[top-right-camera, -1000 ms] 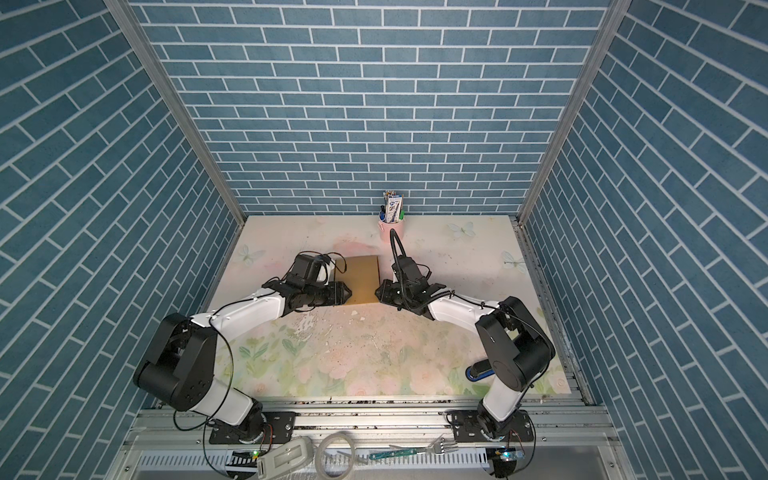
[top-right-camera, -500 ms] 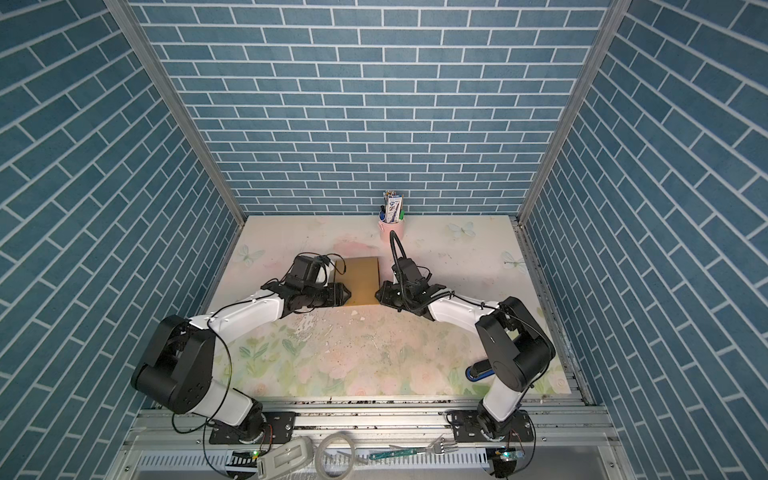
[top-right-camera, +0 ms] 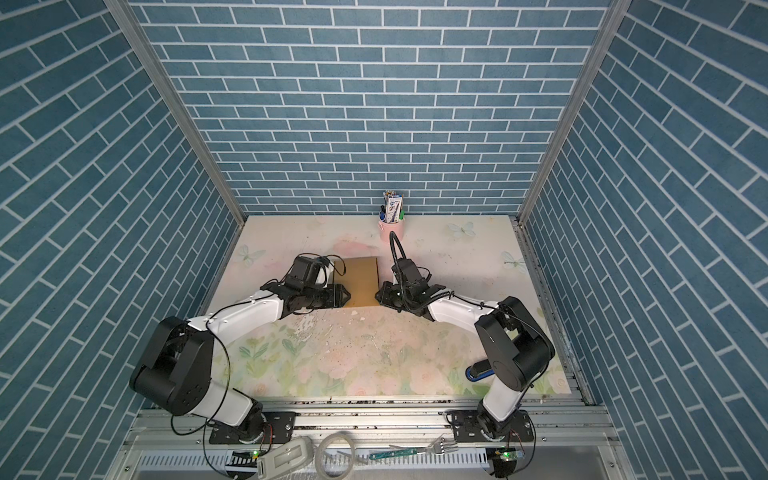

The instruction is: Fold the paper box

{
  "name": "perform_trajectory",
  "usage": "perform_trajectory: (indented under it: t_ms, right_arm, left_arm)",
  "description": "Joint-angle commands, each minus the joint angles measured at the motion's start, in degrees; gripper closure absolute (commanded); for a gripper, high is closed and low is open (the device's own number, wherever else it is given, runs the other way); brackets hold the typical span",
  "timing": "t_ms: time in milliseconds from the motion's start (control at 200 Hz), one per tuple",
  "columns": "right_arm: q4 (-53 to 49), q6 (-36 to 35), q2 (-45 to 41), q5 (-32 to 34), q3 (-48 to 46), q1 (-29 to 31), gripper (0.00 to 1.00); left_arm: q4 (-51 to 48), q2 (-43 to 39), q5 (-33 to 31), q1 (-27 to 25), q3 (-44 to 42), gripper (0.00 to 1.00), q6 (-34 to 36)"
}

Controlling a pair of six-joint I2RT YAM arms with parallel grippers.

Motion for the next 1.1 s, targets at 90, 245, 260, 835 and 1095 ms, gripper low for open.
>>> perform_trajectory:
  t_ms: [90,245,260,835,1095]
  right_arm:
    - [-0.22,1.07,-0.22,-0.47,0.06,0.34,0.76]
    - [-0.34,1.07,-0.22,-0.04,-0.1,0.31,0.77]
    - [-0.3,1.08,-0.22,-0.03,-0.13,0.33,0.77]
    - [-0.02,0.91,-0.31,-0.07,-0.64,0.28,0.77]
    - [-0.37,0.72,-0.21,-0.2,-0.47,0.23,0.78]
  left_arm:
    - [-6.02,-2.53,-1.46,-2.14,2.43,0.32,-0.41]
    - [-8.1,-3.31,-2.64,-2.48,2.09,0.32,-1.04]
    - [-8.38,-3.35,-2.9,-2.47,2.2,0.32,-1.01]
    - [-13.54,-5.64,-7.7,-2.16,1.37,0.31,-0.68]
    - [-9.29,-3.7,-6.35,-0.05,-1.27,0.36,-2.09]
